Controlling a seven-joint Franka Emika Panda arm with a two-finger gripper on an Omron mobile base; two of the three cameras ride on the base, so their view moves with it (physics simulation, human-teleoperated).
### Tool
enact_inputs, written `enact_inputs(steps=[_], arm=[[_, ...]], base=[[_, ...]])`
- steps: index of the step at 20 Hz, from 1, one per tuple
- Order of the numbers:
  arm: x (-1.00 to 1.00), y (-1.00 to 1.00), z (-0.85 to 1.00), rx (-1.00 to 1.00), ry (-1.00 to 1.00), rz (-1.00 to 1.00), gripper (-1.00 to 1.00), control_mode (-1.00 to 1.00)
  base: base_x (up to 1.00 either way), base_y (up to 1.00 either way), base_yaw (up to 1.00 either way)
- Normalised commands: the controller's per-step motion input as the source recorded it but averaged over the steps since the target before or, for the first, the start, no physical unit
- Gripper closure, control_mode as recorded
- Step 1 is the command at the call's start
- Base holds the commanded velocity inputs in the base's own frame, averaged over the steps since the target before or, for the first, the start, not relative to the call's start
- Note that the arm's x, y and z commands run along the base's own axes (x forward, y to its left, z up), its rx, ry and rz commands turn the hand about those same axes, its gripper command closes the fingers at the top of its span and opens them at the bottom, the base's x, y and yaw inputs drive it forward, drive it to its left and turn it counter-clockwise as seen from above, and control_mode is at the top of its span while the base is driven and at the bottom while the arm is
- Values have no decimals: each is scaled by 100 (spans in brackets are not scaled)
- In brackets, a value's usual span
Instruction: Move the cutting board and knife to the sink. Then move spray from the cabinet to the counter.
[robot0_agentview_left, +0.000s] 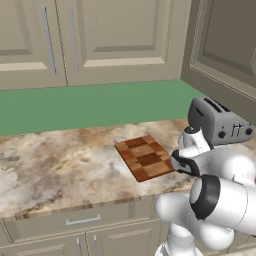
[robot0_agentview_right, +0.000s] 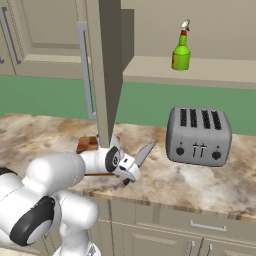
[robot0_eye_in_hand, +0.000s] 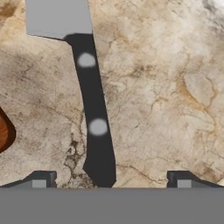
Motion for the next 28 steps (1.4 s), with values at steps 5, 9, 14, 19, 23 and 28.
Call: enact_inputs(steps=[5, 9, 14, 19, 23, 28], arm=[[17, -5, -4, 2, 0, 0, -100, -100], [26, -6, -13, 7, 0, 0, -100, -100], [14, -5, -22, 8, 0, 0, -100, -100], [4, 0, -24, 1, 1, 0, -100, -100], [0, 0, -47, 0, 3, 0, 100, -100], [-15, 0, -33, 1, 0, 0, 100, -100]], base=[[0, 0, 0], [0, 0, 0], [0, 0, 0], [0, 0, 0], [0, 0, 0], [0, 0, 0]])
